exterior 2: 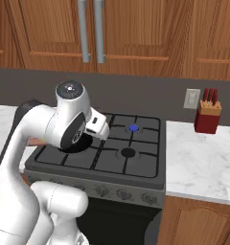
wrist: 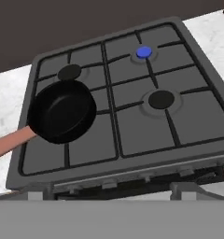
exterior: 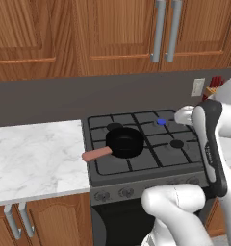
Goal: Turn off the rear right burner of the stove.
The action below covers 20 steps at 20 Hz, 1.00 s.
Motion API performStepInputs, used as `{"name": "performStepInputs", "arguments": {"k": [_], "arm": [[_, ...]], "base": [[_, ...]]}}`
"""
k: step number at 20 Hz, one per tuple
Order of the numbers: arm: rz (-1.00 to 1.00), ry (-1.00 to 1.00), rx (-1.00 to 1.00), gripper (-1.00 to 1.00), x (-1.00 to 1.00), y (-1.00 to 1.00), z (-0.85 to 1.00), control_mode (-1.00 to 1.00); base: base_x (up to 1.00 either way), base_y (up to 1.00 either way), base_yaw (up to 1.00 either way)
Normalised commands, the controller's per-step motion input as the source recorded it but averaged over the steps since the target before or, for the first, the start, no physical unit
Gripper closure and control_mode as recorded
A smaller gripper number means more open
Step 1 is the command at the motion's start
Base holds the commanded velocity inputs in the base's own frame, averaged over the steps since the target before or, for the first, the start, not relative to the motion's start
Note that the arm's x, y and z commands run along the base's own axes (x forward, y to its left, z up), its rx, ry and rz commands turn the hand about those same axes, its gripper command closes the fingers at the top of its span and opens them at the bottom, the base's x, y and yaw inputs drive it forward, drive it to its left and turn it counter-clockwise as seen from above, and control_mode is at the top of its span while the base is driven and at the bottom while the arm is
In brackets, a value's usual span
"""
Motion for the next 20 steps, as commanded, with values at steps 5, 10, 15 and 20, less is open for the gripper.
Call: {"name": "performStepInputs", "arguments": {"k": [5,10,15,20], "arm": [[-0.19,-0.11,0.23,-1.00,-0.37,-0.29,-0.29,-1.00],[-0.14,-0.10,0.24,-1.00,-0.50,-0.30,-0.19,-1.00],[-0.10,-0.06,0.19,-1.00,-0.57,-0.13,-0.14,-1.00],[-0.16,-0.12,0.16,-1.00,-0.37,-0.11,-0.28,-1.00]], "base": [[0.00,0.00,0.00],[0.00,0.00,0.00],[0.00,0.00,0.00],[0.00,0.00,0.00]]}}
